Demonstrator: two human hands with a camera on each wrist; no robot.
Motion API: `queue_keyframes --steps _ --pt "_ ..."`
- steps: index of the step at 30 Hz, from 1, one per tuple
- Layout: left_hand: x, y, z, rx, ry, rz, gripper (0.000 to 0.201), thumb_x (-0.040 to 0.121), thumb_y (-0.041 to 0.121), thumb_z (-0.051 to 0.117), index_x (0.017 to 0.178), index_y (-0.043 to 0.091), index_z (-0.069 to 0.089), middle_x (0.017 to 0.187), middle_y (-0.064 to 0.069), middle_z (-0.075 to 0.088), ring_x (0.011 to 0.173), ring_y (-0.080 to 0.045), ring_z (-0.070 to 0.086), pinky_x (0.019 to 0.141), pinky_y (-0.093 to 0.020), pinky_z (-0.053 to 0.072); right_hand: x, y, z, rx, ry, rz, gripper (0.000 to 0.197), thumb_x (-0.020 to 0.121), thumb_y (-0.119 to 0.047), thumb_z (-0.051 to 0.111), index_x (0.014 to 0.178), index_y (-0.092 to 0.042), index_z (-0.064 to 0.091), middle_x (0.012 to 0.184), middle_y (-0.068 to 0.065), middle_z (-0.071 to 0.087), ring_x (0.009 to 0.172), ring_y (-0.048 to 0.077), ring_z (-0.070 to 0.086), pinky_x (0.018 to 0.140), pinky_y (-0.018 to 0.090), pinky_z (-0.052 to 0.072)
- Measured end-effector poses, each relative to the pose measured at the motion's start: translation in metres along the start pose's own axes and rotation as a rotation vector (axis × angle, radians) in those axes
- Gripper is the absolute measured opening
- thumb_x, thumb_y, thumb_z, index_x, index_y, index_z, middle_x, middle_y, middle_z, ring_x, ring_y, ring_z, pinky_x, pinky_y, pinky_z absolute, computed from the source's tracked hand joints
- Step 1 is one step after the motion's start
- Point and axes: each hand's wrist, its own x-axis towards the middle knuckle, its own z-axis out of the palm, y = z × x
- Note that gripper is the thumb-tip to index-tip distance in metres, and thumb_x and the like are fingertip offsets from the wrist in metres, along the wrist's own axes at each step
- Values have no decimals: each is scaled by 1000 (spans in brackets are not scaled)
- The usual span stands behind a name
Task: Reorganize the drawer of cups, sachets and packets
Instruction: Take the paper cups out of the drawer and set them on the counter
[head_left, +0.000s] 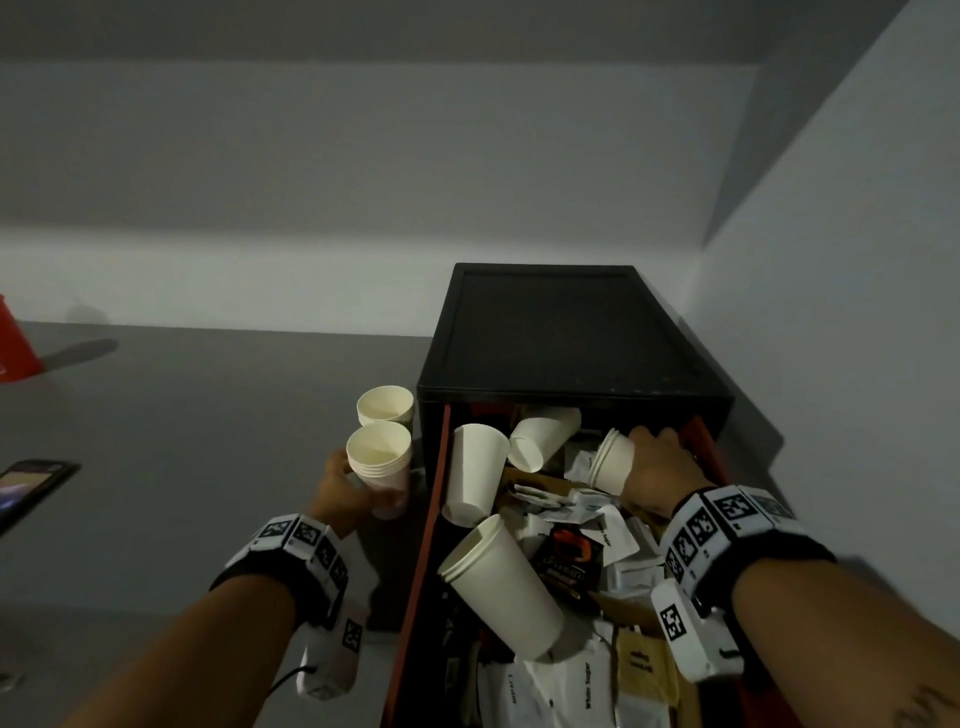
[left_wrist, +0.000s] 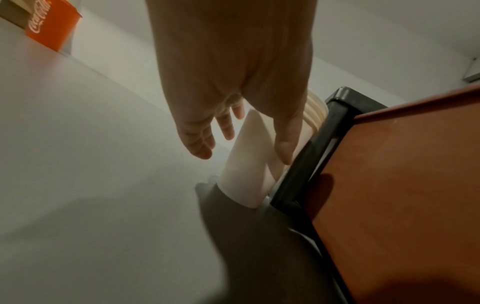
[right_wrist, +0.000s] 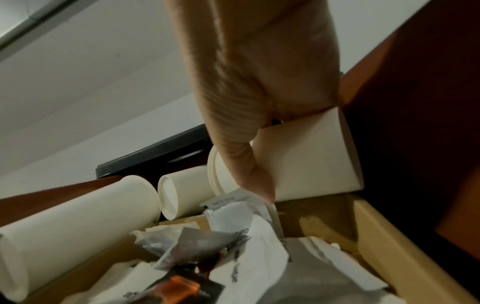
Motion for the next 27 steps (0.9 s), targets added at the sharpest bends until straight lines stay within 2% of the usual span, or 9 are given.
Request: queue_keyframes --steps 3,8,11,15,17,20,23,25,27 --pt "34 -32 3 8 -41 75 107 24 33 95 119 12 53 113 -8 65 107 -28 61 91 -50 51 -2 0 -2 38 1 -18 74 66 -16 79 127 -15 36 125 14 43 114 34 49 94 44 46" --pt "-13 26 12 -107 -65 160 65 32 7 77 93 20 60 97 -11 66 93 -26 61 86 -43 50 -6 -5 -13 147 -34 -46 76 63 -6 79 124 -14 35 116 11 53 111 30 53 82 37 49" --pt "-14 26 12 -135 -44 173 55 35 2 72 86 21 59 86 -5 65 86 -23 60 81 -38 49 -9 -6 -21 200 -49 -59 72 64 -7 79 123 -13 37 116 9 52 108 27 52 75 33 44" --pt "-10 21 4 -65 -40 131 72 35 0 80 103 7 58 89 -8 63 91 -27 59 68 -29 50 -17 -11 -31 323 -64 -113 70 67 -9 77 125 -12 38 109 4 49 96 19 47 69 29 42" --pt "-7 17 -3 -47 -29 34 92 32 2 79 120 1 51 108 -18 62 94 -31 59 62 -32 54 -23 -15 -36 419 -58 -151 72 67 -10 78 127 -12 39 106 0 46 96 16 46 69 26 40" --pt "-16 31 -8 66 89 -102 101 58 -9 76 144 5 25 141 -23 39 123 -37 45 92 -48 47 -34 -23 -45 612 -48 -213 70 67 -10 79 125 -16 42 108 -1 50 96 14 48 72 26 41" --pt "-38 69 -15 399 298 90 90 71 0 69 147 10 21 147 -20 31 134 -36 30 109 -45 29 -45 -30 -57 869 -55 -274 66 70 -9 77 125 -20 43 108 -2 56 95 14 54 72 29 48" --pt "-57 107 -16 391 401 328 81 72 -1 63 144 9 28 145 -17 30 134 -34 27 109 -40 26 -52 -37 -64 1019 -59 -307 65 73 -11 75 128 -21 43 113 1 58 102 20 57 82 39 52" --pt "-76 146 -10 289 363 514 68 77 0 62 139 10 37 142 -12 33 132 -27 31 105 -31 28 -60 -46 -71 1130 -75 -339 63 76 -14 73 130 -22 42 116 3 58 105 23 58 87 47 52"
